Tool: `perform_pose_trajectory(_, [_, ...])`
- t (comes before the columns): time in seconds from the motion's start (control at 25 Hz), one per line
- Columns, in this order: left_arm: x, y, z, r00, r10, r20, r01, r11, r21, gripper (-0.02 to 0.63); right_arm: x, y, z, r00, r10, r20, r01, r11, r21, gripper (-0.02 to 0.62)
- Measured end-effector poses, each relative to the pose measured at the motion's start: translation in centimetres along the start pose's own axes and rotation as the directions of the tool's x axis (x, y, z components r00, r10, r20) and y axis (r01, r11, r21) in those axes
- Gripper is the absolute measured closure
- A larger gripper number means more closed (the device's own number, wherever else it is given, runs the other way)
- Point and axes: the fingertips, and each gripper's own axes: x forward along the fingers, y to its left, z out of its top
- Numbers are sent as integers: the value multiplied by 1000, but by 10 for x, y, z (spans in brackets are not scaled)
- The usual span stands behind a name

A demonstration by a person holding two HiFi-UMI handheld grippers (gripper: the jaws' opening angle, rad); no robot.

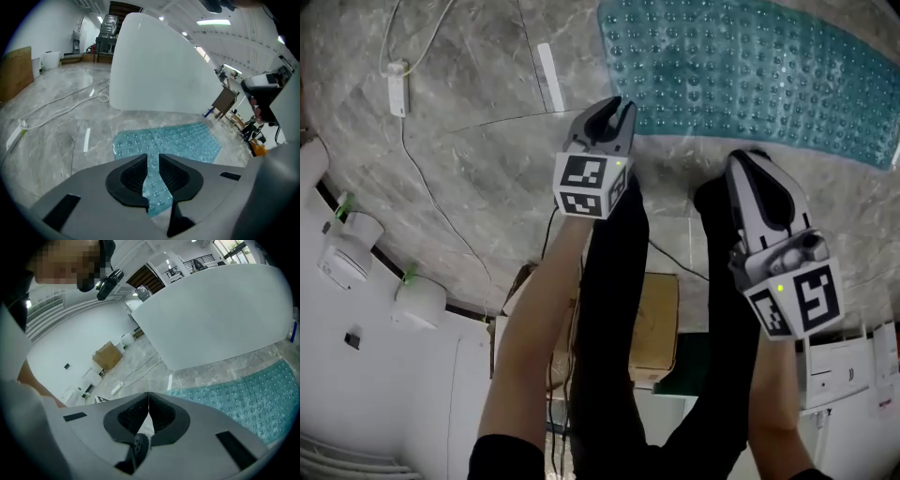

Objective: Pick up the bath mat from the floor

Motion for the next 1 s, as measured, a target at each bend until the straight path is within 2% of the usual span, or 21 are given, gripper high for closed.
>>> perform_pose_trajectory(0.08, [22, 19, -21, 999, 41, -34, -42, 999, -1, 520, 9, -3, -12, 1000, 7, -18, -7, 1000, 6, 581])
perform_pose_trajectory(0.24, [59, 56, -51, 988, 130, -88, -134, 990, -51, 489, 23, -11, -31, 999, 11, -31, -10, 1000, 29, 581])
perform_pose_trajectory(0.44, [102, 70, -71, 984, 138, -110, -143, 989, -32, 419, 36, -27, -51, 999, -2, -48, 5, 997, 72, 581])
perform_pose_trajectory(0.56, [122, 82, -85, 978, 167, -128, -177, 982, -69, 345, 44, -29, -49, 999, -6, -33, 8, 996, 87, 581])
perform_pose_trajectory(0.68, [135, 91, -96, 970, 197, -140, -214, 970, -116, 311, 53, -29, -43, 1000, -1, -12, 2, 997, 72, 581])
perform_pose_trajectory(0.84, [147, 88, -106, 969, 180, -171, -200, 974, -103, 290, 57, -24, -41, 1000, 5, 5, -5, 996, 88, 581])
perform_pose_trajectory(1.0, [160, 92, -108, 963, 190, -192, -215, 969, -118, 236, 62, -24, -43, 1000, 5, 1, -6, 998, 69, 581])
